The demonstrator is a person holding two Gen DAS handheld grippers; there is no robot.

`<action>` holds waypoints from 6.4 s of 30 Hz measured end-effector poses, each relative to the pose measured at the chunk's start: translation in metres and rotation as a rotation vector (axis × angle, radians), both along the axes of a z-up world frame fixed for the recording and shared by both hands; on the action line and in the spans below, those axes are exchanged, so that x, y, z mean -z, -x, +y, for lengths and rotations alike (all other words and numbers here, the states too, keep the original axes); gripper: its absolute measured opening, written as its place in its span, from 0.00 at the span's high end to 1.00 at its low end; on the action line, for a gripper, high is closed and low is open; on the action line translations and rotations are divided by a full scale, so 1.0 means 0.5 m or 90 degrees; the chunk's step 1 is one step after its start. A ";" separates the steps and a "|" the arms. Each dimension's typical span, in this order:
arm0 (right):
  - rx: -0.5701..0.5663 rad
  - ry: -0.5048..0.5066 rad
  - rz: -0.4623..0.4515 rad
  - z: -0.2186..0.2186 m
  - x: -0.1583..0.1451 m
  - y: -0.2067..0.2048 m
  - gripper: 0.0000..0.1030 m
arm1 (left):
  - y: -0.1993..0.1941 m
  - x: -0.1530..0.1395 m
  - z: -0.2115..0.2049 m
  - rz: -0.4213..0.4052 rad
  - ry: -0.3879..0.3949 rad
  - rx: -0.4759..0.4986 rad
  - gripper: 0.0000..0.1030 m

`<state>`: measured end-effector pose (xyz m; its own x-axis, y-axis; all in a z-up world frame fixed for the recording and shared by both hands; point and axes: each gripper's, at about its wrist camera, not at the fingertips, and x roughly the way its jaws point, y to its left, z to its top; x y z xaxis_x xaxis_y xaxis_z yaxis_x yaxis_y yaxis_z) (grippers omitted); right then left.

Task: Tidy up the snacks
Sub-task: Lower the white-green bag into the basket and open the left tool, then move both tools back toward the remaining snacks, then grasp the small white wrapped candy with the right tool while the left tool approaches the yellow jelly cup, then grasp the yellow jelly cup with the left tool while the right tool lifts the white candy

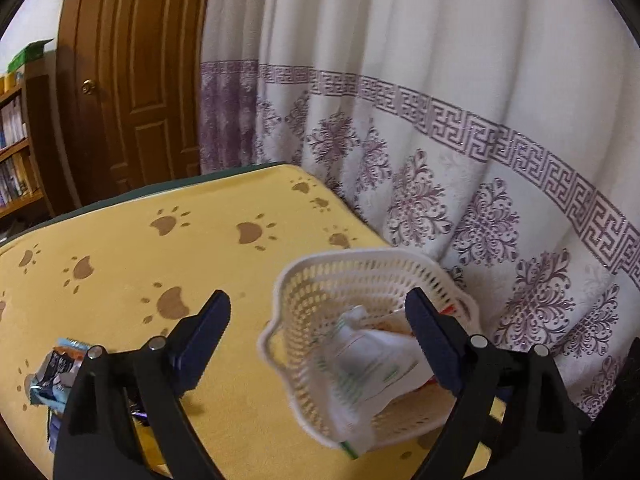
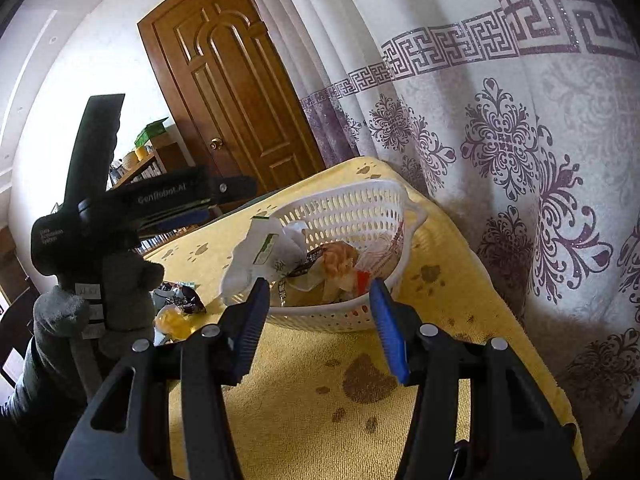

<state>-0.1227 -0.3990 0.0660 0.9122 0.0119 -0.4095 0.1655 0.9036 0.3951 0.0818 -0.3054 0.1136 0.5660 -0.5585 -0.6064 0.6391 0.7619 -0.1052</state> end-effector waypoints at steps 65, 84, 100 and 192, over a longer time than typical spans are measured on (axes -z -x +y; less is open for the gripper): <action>-0.070 0.040 0.025 0.157 -0.034 -0.012 0.42 | 0.005 0.005 0.419 0.038 0.015 -0.267 0.10; -0.225 0.014 0.140 0.338 0.050 -0.099 0.32 | 0.007 0.095 0.591 0.091 0.036 -0.348 0.10; -0.223 0.030 0.222 0.384 0.093 -0.270 0.45 | 0.006 0.120 0.619 0.069 0.006 -0.386 0.10; -0.155 0.062 0.200 0.271 0.102 -0.194 0.76 | 0.030 0.110 0.354 0.026 -0.042 -0.101 0.57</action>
<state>-0.0255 -0.2632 0.0149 0.7180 0.1598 -0.6774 0.0405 0.9620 0.2700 0.0668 -0.1284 0.0585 0.6181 -0.4228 -0.6627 0.5072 0.8586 -0.0747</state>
